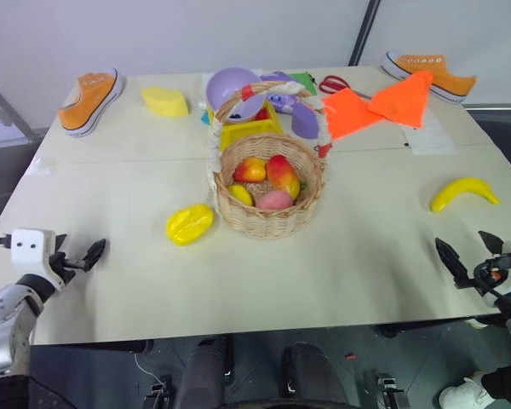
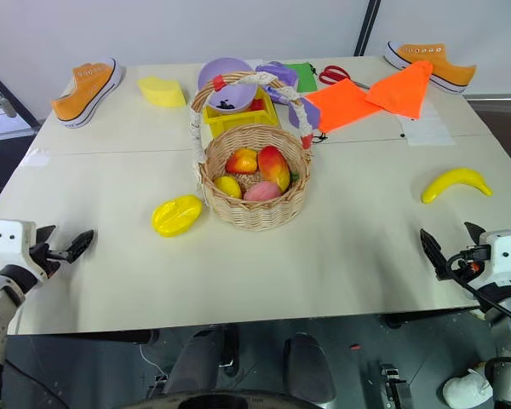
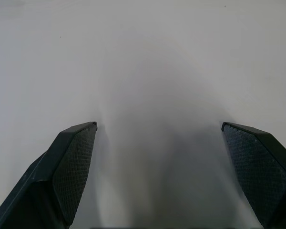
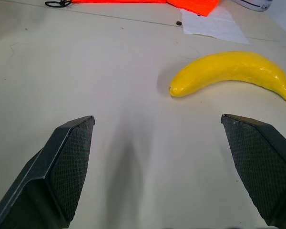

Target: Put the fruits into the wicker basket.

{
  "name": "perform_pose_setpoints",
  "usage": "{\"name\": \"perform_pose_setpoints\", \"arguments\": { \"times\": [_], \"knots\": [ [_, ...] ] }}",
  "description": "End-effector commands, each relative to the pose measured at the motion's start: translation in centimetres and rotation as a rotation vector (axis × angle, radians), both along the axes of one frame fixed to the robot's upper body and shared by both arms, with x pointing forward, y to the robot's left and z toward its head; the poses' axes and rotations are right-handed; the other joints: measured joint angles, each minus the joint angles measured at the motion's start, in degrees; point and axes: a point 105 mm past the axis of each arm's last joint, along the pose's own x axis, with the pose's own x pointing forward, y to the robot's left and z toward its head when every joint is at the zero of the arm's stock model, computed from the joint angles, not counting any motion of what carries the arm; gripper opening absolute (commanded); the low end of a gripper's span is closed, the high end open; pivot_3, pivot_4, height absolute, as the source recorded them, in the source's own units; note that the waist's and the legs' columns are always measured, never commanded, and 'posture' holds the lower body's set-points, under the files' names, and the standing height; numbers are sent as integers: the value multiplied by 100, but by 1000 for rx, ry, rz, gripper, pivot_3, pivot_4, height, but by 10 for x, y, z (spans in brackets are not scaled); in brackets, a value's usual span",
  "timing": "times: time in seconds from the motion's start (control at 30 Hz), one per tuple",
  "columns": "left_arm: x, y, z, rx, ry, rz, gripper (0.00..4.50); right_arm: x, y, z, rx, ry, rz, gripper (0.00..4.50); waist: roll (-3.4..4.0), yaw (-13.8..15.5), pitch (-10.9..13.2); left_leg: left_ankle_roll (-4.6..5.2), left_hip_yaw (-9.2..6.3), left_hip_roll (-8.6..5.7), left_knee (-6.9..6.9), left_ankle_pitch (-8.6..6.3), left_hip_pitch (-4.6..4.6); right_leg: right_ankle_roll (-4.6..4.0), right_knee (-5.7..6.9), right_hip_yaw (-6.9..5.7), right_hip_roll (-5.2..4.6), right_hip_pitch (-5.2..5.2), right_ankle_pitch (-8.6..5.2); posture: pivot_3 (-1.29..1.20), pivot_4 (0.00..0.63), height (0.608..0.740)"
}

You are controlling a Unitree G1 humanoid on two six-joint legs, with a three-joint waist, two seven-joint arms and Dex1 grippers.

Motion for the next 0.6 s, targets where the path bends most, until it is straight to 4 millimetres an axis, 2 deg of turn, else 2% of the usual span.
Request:
{"name": "perform_pose_setpoints", "arguments": {
  "times": [0.03, 0.23, 0.33, 0.4, 0.47, 0.53, 0.6],
  "knots": [
    [4, -2, 11, 19, -47, -11, 4500, 3, 8, 16, -18, -53, 18, 4440, 1, -4, -1, 0, 0, 0, 0, 0, 0, 0, 0, 0, 0, 0, 0, 0, 150, 738],
    [10, -15, 19, -24, -60, -62, 4500, 7, 26, 28, -29, -66, 84, 4440, 2, 0, -3, 0, 1, 0, 0, 0, -1, 1, 1, 1, 1, 5, 1, 0, 150, 738],
    [15, -24, 30, -25, -81, -114, 4500, 10, 53, 32, -36, -46, 212, 4440, 2, 2, -3, 1, 1, 0, 0, 0, -1, 2, 1, 0, 1, 16, 1, 0, 150, 738],
    [17, -34, 38, -53, -99, -170, 4500, 10, 80, 33, -34, -21, 338, 4440, 2, -2, -3, 1, 1, 0, 1, 1, -2, 2, 2, 0, 1, 16, 1, 0, 150, 738],
    [17, -49, 46, -71, -103, -267, 4500, 5, 109, 35, -38, 9, 484, 4440, 2, -1, -3, 1, 2, 0, 1, 1, -3, 2, 2, 0, 1, 15, 1, 0, 150, 738],
    [17, -59, 49, -85, -85, -328, 4500, 2, 124, 37, -39, 27, 556, 4440, 2, 2, -3, 2, 1, 0, 0, 1, -3, 2, 1, 0, 1, 16, 1, 0, 150, 738],
    [15, -81, 57, -104, -59, -462, 4500, 0, 143, 39, -44, 33, 633, 4440, 1, 2, -4, 1, 1, 0, 1, 1, -4, 1, 1, 0, 1, 16, 1, 0, 150, 738]
  ]
}}
